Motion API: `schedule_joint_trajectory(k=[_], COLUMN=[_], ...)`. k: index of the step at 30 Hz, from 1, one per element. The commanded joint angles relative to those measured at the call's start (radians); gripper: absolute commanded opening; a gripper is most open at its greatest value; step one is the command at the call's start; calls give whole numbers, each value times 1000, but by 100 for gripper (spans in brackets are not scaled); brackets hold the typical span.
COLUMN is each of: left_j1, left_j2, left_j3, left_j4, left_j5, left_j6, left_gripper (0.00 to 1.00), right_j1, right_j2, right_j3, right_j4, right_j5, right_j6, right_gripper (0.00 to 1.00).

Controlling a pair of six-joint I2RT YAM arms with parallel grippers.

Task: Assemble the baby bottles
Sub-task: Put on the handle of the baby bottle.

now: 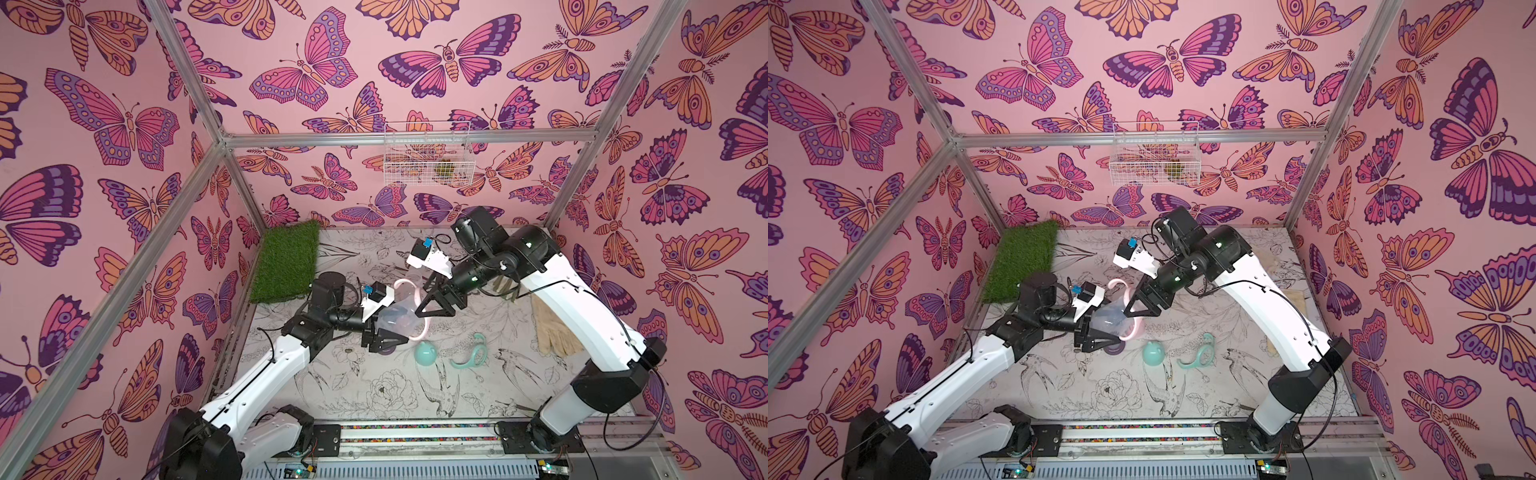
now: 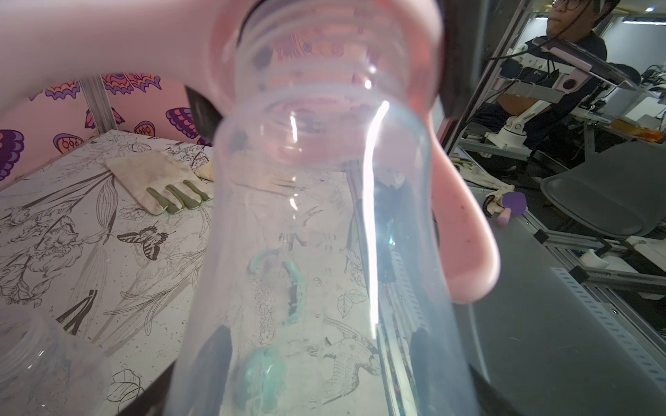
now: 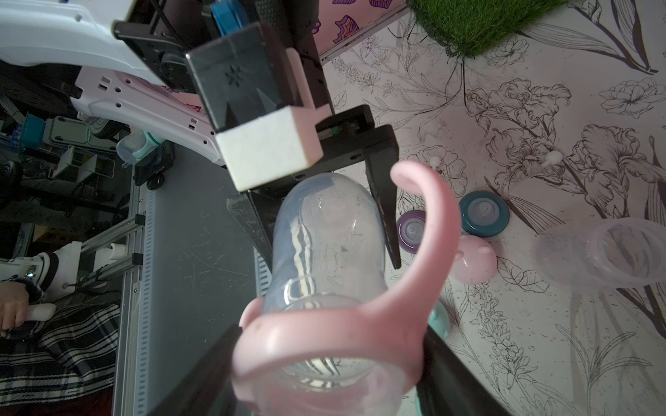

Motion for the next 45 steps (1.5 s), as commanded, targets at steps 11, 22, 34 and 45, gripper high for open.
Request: schedule_joint_trajectory(k=[11,22,34,45], left_j1=[-34,-41,-47,-47], left_j2=[-15,-7,-60,-107], left_j3=[14,3,-56,-182], left_j4=[-8,7,122,418], left_j5=[-15,-83,-281,-375], left_j6=[56,72,46,-61], left_gripper=[0,0,0,0], right_j1=[25,25,39,42], right_j2=[52,84,171,129], right_j3=[88,126,206,186], right_j4=[-59,-41,-97,-5], right_j5=[3,-16,7,20], right_j6=[-42,-24,-29,5], right_gripper=[50,52,53,79])
